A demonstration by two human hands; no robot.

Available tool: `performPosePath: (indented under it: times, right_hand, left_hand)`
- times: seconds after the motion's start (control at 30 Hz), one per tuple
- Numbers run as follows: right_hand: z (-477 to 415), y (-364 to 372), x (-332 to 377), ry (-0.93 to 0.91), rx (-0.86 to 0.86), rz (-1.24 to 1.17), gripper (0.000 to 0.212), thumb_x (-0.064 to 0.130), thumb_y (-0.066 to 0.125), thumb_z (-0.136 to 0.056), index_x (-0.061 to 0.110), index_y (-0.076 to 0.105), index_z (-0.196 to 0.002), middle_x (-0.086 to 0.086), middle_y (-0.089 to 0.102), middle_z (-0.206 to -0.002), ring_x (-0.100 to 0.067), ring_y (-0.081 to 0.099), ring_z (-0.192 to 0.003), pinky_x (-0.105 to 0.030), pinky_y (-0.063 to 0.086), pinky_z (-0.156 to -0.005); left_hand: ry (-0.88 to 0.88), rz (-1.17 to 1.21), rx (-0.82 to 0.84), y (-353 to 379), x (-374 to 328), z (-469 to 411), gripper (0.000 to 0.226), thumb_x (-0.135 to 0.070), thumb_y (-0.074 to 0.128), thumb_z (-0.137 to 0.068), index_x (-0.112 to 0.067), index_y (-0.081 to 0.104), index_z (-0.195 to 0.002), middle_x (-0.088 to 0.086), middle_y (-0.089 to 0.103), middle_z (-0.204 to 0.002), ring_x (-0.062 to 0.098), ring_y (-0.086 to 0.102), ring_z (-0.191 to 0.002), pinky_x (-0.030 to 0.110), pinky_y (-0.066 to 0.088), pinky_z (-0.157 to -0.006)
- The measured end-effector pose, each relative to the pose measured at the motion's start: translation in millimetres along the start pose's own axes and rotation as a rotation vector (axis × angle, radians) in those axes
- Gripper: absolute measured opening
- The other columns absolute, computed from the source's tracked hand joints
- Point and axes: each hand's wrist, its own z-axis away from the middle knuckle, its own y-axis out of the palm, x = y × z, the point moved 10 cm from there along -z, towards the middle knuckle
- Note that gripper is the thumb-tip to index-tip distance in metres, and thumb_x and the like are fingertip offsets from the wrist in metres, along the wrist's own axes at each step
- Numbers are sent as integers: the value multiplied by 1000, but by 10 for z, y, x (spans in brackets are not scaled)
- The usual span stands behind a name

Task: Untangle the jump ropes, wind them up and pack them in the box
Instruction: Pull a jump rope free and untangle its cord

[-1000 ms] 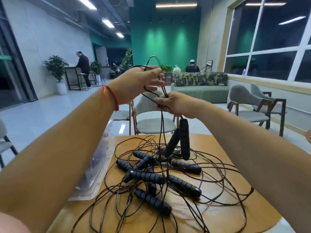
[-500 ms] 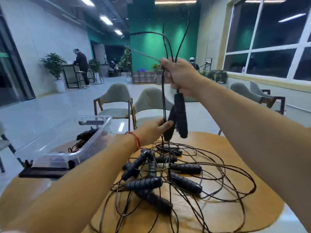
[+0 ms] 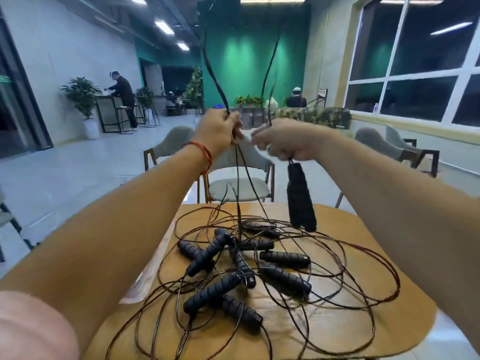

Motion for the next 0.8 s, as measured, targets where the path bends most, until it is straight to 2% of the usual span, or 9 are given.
performPosePath:
  times: [0.1,0.2,0.27,0.37,0.43,0.53,0.6,0.7,0.8]
  right_hand:
    - [5,423,-184,42,160,-48,33,32,72,-100,8,66,-123,3,58,-80,-7,36,-55,-22,22,-44]
    - [-7,576,-188,-1,139,-91,35,43,65,-105,10,72,-116,5,56,-74,-7,36,-53,-23,20,-44]
    - [-34,543,-109,-51,80,-122,36,43,63,-106,10,77,-112,6,56,-69,-7,37,-51,-22,21,-41]
    - [-51,406,-7,-87,-9,-185,30,39,63,-107,15,74,-93,6,55,-62,-9,40,-50,-22,21,-38]
    - [-48,272,41,-95,-76,-235,32,38,60,-109,15,72,-90,6,55,-60,-9,41,-48,-22,23,-36]
    - [-33,99,156,-119,-152,-325,32,38,59,-109,16,67,-87,4,52,-61,-8,36,-44,-22,21,-35]
    - [-24,-14,275,-146,-188,-411,32,36,57,-110,17,64,-86,3,51,-61,-9,33,-45,-22,18,-36]
    - [8,-165,441,-166,-234,-521,32,33,52,-113,17,61,-86,4,49,-61,-6,33,-44,-22,15,-39]
    - [56,-397,571,-203,-316,-596,29,33,56,-111,15,64,-90,4,54,-65,-7,39,-46,-22,24,-37]
  left_hand:
    - [-7,137,-67,-154,-134,-195,35,-29,47,-113,-8,70,-96,9,78,-81,14,70,-59,25,53,-50]
    - [18,203,-98,-221,-302,-275,33,-28,49,-113,-8,69,-96,7,78,-78,15,67,-55,26,55,-51]
    - [22,218,-96,-218,-352,-273,31,-29,50,-112,-8,69,-100,6,79,-81,14,67,-56,26,56,-52]
    - [32,198,-59,-126,-321,-205,28,-37,51,-111,-11,62,-115,6,73,-102,13,70,-76,30,61,-63]
    - [-3,146,-47,-36,-213,-105,33,-43,51,-110,-13,54,-125,2,65,-113,16,70,-95,34,64,-77]
    - [-126,290,92,282,44,117,39,-44,45,-111,-10,51,-130,9,65,-123,30,67,-114,49,62,-92]
    - [-176,411,235,562,169,325,43,-47,41,-111,-11,54,-131,11,71,-120,30,72,-109,55,60,-96]
    - [-147,382,386,844,299,589,36,-44,45,-111,-13,61,-122,-2,76,-105,20,75,-100,54,58,-96]
    - [-149,292,450,989,474,727,28,-42,52,-109,-17,64,-116,-1,77,-109,17,75,-102,47,60,-95]
